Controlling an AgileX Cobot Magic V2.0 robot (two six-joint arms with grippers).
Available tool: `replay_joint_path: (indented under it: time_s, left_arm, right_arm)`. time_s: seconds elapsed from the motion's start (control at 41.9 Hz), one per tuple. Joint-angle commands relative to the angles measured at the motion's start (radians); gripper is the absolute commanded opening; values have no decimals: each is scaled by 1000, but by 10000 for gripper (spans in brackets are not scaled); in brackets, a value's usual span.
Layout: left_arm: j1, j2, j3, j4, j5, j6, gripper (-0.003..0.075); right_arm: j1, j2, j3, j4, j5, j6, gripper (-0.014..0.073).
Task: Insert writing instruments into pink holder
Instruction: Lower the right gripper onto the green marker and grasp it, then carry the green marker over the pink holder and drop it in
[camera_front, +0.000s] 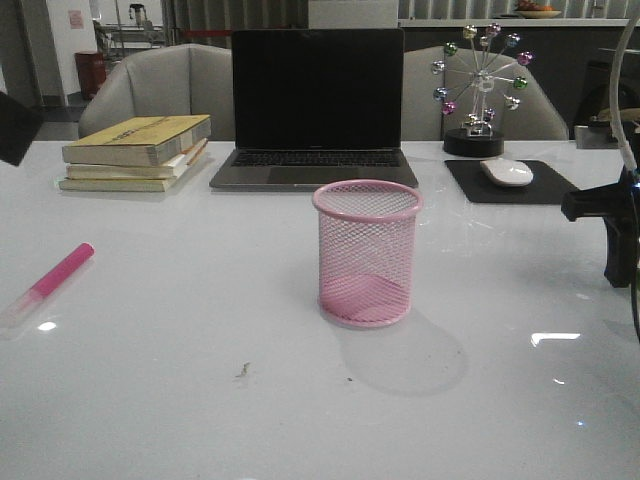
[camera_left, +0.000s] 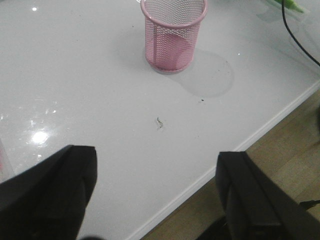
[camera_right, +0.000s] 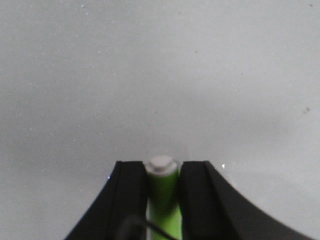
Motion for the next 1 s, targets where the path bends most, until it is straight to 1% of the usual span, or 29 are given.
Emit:
replay_joint_path:
  time_s: [0.0,0.048,0.191,0.263,0.358,0.454,0.526,0.717,0.765,0.836,0.98]
  left_arm:
    - [-10,-4,-28,-11,-74,-1,551]
    - [-10,-4,-28,-11,-74,-1,550]
    - [-10,-4,-28,-11,-74,-1,551]
    - [-10,-4,-28,-11,-74,-1,551]
    - [-10,-4,-28,-11,-76,-1,551]
    - [-10,-4,-28,-11,-76,-1,550]
    - [-10,-4,-28,-11,-76,-1,551]
    - [-10,-4,-28,-11,-80,-1,551]
    - [-10,-4,-28,-11,-80,-1,551]
    - [-10,-4,-28,-11,-80,-1,550]
    - [-10,-4,-28,-11,-80,-1,550]
  right_arm:
    - [-7,-48,-27,-3,-8,-1,164]
    - [-7,-49,-27,-3,-5,-1,149]
    - [-4,-86,-19,-3,-3,-2,148]
    - [6,-139,5,-3,-31,-3,148]
    - [28,-234,64,3,-107,-3,148]
    - [64,-362,143,6,-238,-3,148]
    - [101,-478,227,7,-368,-3,148]
    - [203,-723,408,8,-660,-2,148]
    - [232,-768,444,8,-727,-2,148]
    - [276,-836,512,8,-871,-2,148]
    - [373,-885,617,8,-1136,-2,148]
